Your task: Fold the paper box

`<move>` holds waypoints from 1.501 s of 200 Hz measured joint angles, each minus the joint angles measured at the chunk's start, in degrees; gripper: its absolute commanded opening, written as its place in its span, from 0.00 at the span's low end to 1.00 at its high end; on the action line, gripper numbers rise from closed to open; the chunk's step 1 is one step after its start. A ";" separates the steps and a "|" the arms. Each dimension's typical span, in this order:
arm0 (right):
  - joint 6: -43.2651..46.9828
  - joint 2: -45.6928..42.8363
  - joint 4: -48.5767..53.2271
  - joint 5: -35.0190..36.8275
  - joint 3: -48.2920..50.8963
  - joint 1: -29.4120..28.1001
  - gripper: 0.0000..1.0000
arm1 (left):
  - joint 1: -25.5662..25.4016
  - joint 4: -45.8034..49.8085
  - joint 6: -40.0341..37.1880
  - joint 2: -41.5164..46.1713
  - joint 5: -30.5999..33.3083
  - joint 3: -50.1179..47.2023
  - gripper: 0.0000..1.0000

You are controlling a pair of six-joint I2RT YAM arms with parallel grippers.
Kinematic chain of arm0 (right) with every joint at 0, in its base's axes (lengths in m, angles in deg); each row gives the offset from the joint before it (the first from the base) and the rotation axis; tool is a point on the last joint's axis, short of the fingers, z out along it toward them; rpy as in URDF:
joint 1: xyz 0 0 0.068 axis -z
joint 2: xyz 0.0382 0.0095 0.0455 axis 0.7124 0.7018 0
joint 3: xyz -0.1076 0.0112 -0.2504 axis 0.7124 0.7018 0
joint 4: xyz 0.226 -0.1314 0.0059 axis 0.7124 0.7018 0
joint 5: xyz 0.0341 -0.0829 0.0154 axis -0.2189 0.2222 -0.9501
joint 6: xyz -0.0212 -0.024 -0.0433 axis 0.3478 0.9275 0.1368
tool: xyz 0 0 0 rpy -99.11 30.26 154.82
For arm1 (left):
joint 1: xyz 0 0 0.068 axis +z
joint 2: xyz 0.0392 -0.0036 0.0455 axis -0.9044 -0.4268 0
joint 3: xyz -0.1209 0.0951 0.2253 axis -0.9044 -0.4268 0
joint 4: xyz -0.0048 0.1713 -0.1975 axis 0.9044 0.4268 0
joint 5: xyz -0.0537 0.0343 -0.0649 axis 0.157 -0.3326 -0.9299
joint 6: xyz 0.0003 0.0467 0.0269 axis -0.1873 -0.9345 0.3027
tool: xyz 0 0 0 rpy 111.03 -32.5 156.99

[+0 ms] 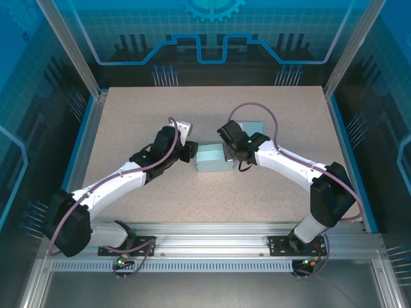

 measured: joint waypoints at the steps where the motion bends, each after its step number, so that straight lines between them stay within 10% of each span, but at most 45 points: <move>1: 0.02 0.00 0.00 0.00 0.00 0.00 0.03 | 0.04 0.37 -0.09 -0.02 0.00 0.24 0.41; 54: 0.22 0.02 -0.17 0.04 0.00 -0.37 0.03 | 0.17 9.14 -1.64 -5.18 -0.02 5.75 0.37; 127: 0.24 0.02 -0.17 0.24 0.00 -0.81 0.03 | 0.17 13.20 -1.09 -8.83 -0.22 7.69 0.02; 300: 0.13 1.75 1.16 4.28 -1.81 -2.10 0.03 | 0.46 11.65 9.25 -9.25 -7.15 7.02 0.00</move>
